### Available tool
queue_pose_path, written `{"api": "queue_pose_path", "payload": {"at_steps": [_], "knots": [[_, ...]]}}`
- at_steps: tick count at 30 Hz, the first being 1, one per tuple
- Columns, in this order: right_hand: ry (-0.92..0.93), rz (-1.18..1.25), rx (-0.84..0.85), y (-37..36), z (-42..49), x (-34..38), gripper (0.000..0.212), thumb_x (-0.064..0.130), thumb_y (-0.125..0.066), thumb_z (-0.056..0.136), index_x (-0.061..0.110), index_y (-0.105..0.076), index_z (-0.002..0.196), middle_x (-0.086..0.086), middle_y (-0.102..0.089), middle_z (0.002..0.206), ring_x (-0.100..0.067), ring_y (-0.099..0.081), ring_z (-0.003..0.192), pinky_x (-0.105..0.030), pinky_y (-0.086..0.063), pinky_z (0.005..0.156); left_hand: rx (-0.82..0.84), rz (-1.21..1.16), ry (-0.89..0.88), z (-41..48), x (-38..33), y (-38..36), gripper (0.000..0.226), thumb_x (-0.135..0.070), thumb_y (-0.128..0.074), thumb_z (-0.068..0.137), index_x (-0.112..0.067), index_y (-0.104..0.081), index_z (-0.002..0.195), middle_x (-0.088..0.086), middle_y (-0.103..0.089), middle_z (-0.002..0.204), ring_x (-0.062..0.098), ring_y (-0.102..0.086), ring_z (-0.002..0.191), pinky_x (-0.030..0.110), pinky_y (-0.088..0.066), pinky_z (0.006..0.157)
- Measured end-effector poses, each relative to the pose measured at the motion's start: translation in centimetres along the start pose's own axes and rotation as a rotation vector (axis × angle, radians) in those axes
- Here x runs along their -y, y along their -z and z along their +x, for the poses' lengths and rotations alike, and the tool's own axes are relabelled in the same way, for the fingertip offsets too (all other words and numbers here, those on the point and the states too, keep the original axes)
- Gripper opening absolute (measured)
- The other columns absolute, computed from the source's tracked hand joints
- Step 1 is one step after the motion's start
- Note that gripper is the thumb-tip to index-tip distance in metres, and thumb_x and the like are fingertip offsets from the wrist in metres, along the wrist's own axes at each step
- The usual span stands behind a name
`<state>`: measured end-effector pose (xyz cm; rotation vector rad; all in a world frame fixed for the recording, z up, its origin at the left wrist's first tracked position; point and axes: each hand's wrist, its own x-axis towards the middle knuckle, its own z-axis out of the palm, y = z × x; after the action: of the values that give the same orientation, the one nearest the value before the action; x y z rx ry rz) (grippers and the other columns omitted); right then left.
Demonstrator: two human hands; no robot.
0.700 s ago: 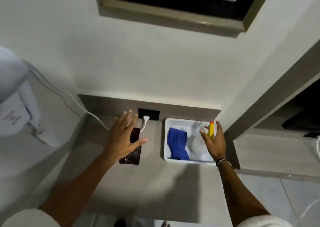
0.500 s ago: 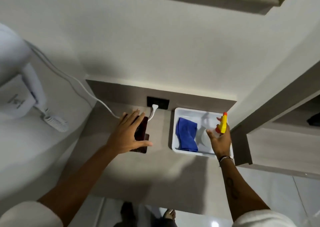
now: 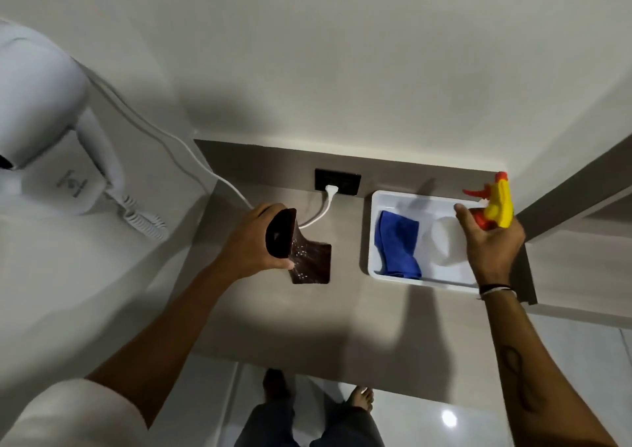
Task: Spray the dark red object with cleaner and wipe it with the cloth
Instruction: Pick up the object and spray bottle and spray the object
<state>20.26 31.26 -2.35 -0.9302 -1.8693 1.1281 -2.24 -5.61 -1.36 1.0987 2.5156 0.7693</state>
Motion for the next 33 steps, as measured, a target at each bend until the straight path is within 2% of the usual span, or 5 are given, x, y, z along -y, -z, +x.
{"api": "queue_pose_path", "payload": {"at_steps": [7,10,20,28,33], "knots": [[-0.045,0.211,0.275,-2.3,-9.9,7.1,0.045,0.027,-0.07,0.102,0.011,-0.067,0.144,-0.005,-0.081,0.122,-0.007,-0.076,0.101,-0.029,-0.064,0.094,-0.044,-0.235,0.002,-2.2,5.8,1.3,0.112,-0.034,-0.107,0.055,-0.017,-0.052,0.151,0.006,-0.055,0.148,0.024,-0.054,0.138,0.047,-0.047,0.118],[-0.202,0.29,0.49,-4.9,-14.3,8.6,0.037,0.031,-0.069,0.095,0.04,-0.075,0.13,0.008,-0.083,0.112,-0.002,-0.072,0.087,-0.021,-0.061,0.076,-0.041,-0.3,-0.001,-2.5,7.4,1.4,0.112,-0.028,-0.108,0.054,-0.015,-0.051,0.151,0.007,-0.055,0.149,0.021,-0.053,0.139,0.038,-0.043,0.12],[-0.229,0.234,0.874,-15.2,-17.8,7.6,0.044,0.018,-0.064,0.108,0.023,-0.061,0.152,-0.014,-0.079,0.101,-0.043,-0.069,0.074,-0.027,-0.054,0.049,0.004,-0.305,-0.078,-2.0,8.2,1.6,0.108,-0.039,-0.103,0.055,-0.024,-0.05,0.149,-0.016,-0.054,0.142,-0.011,-0.049,0.133,0.007,-0.037,0.109],[-0.084,0.044,0.912,-16.3,-17.0,6.8,0.043,0.031,-0.063,0.109,0.028,-0.062,0.151,0.006,-0.078,0.092,-0.004,-0.057,0.046,-0.01,-0.047,0.053,-0.017,-0.254,-0.094,-1.9,8.2,1.4,0.113,-0.05,-0.099,0.056,-0.02,-0.049,0.152,-0.003,-0.052,0.145,-0.011,-0.045,0.134,0.007,-0.036,0.11],[-0.039,-0.073,0.889,-15.1,-16.5,6.3,0.042,0.029,-0.064,0.108,0.019,-0.064,0.149,0.019,-0.071,0.112,0.018,-0.068,0.072,-0.001,-0.048,0.064,-0.018,-0.261,-0.075,-2.0,8.4,1.3,0.113,-0.054,-0.098,0.056,-0.021,-0.049,0.152,-0.004,-0.053,0.147,-0.004,-0.048,0.136,0.011,-0.037,0.112]]}}
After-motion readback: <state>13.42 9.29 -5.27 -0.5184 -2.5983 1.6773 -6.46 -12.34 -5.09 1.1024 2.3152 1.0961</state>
